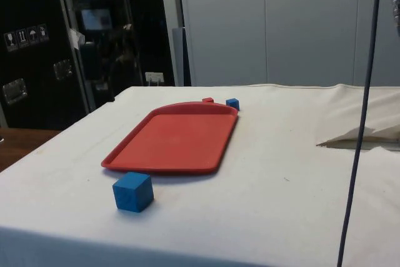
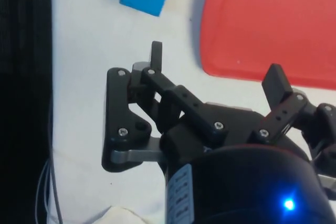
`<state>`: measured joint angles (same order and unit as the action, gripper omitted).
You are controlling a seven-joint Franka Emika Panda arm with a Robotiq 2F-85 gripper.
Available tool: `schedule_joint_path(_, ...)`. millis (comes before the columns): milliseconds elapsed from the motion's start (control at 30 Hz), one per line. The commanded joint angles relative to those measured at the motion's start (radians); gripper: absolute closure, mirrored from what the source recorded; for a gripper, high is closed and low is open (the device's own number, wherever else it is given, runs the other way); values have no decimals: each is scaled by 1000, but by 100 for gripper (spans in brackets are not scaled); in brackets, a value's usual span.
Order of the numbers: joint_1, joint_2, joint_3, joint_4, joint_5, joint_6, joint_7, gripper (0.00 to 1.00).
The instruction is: Pick up the largest block and place it onto the tray.
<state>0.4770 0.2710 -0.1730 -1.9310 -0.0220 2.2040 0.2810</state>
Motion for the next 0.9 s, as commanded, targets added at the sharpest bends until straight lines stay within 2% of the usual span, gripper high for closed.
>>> schedule_joint_path(0,3,8,4,-5,3,25,10,0)
schedule_joint_path(200,2,45,27,-21,6,78,35,0)
schedule_joint_path(233,0,44,27,-15,0,63,32,0)
schedule_joint_path(500,-1,92,53,-44,13,145,71,0)
schedule_joint_path(533,0,86,49,-39,2,127,69,0)
schedule_joint_path(567,-1,98,55,-47,14,153,75,0)
schedule_joint_path(800,0,142,73,-58,13,210,109,0)
schedule_joint_path(833,0,138,70,-52,5,191,106,0)
schedule_joint_path(867,0,147,75,-59,12,216,113,0)
